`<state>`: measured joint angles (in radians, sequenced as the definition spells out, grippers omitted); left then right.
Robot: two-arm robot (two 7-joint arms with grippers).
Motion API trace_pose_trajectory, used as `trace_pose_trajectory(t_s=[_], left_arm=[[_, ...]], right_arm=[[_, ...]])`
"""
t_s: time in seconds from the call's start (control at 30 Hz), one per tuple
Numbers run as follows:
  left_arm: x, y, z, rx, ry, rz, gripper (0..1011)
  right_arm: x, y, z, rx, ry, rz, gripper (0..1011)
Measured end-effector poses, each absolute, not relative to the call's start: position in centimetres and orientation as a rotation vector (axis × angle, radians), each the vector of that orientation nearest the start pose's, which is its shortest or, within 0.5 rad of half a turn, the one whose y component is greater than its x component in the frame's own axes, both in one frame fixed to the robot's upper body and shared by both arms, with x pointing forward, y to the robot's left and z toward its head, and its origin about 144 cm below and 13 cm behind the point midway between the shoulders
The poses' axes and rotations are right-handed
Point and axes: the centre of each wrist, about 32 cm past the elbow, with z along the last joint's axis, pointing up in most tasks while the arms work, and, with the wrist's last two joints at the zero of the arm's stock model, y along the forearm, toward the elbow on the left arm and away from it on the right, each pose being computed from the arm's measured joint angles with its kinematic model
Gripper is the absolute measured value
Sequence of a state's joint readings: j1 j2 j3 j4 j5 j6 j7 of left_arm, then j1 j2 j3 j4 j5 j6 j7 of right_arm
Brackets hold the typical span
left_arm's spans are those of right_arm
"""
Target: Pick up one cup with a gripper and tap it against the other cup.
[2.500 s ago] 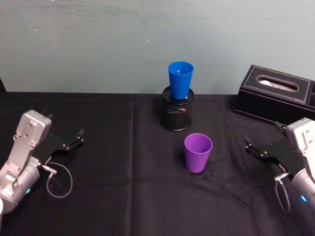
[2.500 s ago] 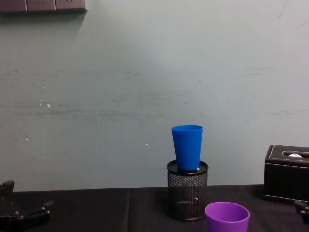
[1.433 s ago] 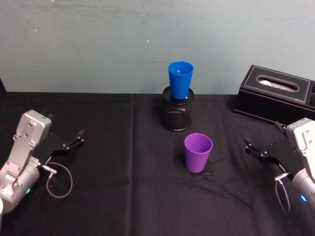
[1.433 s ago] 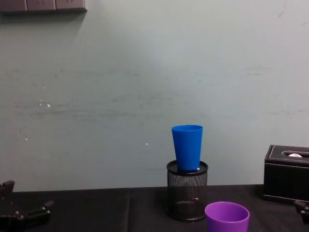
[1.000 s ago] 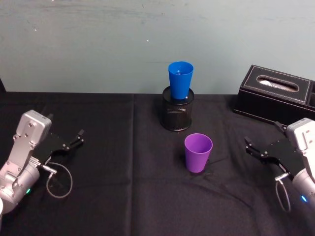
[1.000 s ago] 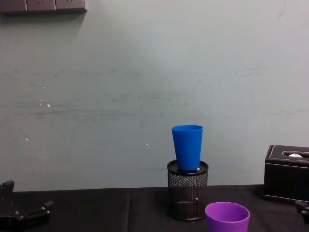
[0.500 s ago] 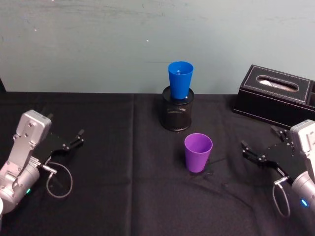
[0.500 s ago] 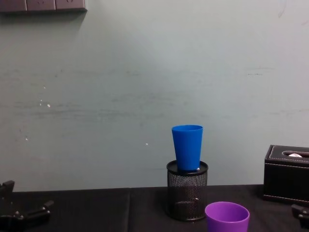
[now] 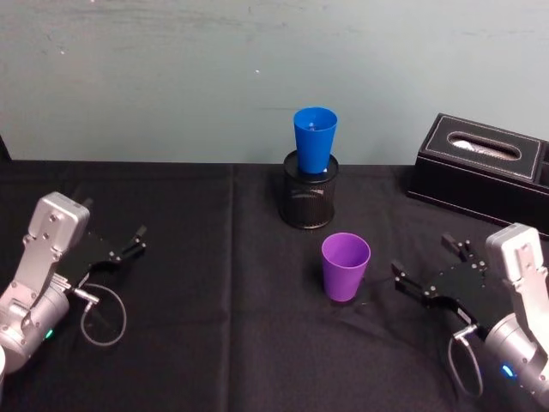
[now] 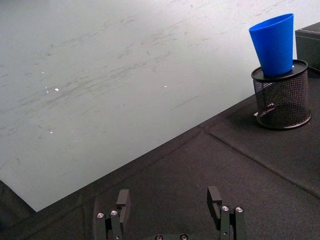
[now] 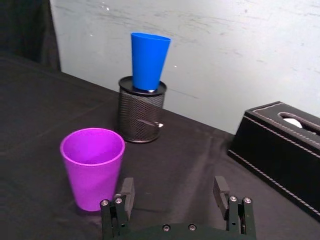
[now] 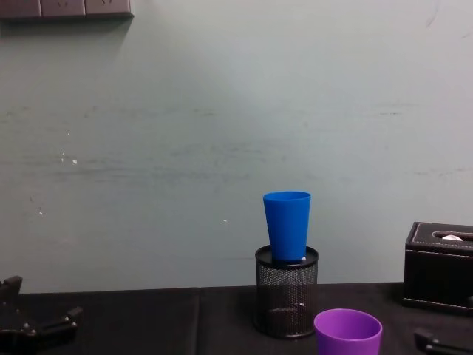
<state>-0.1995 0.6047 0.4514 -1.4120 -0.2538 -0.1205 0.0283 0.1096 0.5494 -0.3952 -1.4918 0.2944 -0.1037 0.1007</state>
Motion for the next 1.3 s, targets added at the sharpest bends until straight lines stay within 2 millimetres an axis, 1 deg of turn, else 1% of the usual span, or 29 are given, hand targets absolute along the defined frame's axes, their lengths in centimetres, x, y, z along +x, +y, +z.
trace_pose_trajectory(t_s=[0.4,0.57,1.0,1.3], left_arm=[[48.9,31.0,114.0,0.305,-0.285,1.248,1011],[48.9,31.0,114.0,0.305,-0.285,1.248,1011],[48.9,31.0,114.0,0.304,-0.285,1.248,1012],[48.9,31.0,114.0,0.304,-0.285,1.248,1012]], right_arm=[[45.7,-28.0,112.2,-0.187,-0.135,-1.052,1002],[45.6,-27.8,111.8,-0.179,-0.123,-1.028,1003],[45.9,-27.2,111.1,-0.121,-0.072,-0.972,1003],[46.9,-26.5,111.0,-0.102,-0.085,-0.949,1003]])
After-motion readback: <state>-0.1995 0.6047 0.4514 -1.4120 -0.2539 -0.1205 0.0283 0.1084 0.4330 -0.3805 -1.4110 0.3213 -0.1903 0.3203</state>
